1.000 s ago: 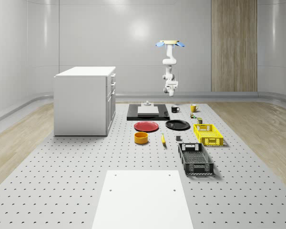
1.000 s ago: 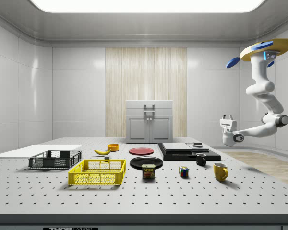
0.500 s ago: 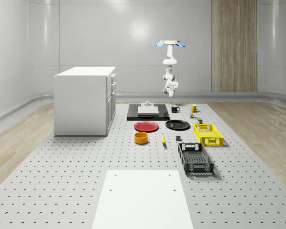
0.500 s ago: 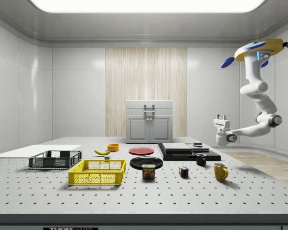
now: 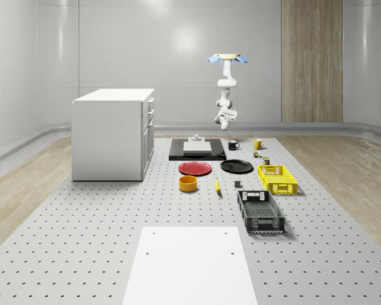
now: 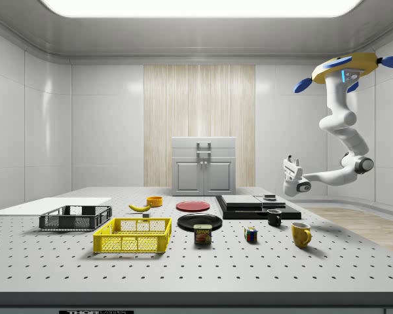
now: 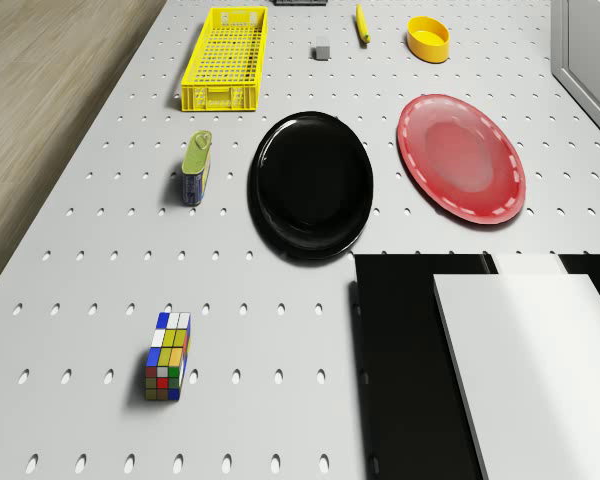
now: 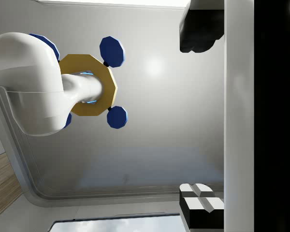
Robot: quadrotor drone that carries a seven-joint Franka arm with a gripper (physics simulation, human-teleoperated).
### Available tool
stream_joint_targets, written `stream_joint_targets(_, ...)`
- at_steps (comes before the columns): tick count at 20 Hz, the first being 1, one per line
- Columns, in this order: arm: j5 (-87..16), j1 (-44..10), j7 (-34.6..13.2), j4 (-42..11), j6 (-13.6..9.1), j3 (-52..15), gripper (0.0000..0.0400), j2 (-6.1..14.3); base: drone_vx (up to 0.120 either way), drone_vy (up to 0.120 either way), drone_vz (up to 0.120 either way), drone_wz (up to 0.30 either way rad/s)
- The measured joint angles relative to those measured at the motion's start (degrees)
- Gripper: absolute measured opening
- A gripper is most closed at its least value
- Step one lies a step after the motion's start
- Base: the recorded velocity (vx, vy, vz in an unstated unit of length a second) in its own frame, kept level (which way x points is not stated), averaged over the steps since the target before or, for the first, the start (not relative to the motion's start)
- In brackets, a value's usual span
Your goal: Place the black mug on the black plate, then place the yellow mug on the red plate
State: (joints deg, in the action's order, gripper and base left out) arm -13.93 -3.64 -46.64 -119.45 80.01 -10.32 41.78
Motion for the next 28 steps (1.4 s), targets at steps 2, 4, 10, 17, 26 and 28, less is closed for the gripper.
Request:
stream_joint_targets(2, -5.46, -1.23, -0.80, -1.26, 0.26, -3.81, 0.0400, 0.33, 0.120, 0.000, -0.120, 0.000)
stream_joint_targets(4, -12.75, -2.90, -1.96, -3.49, 0.62, -8.81, 0.0400, 0.87, 0.120, 0.000, -0.120, 0.000)
stream_joint_targets(10, -46.42, -11.76, -9.81, -19.92, 1.80, -29.55, 0.0400, 4.54, 0.120, 0.000, -0.120, 0.000)
stream_joint_targets(17, -84.64, -31.56, -26.90, -40.74, -4.47, -49.19, 0.0400, 10.14, 0.029, 0.000, -0.120, 0.000)
stream_joint_targets(26, -98.67, -49.71, -39.12, -46.13, -12.52, -58.74, 0.0400, 15.71, 0.098, 0.000, -0.120, 0.000)
stream_joint_targets(28, -99.31, -51.53, -40.34, -46.33, -13.02, -59.63, 0.0400, 16.63, 0.120, 0.000, -0.120, 0.000)
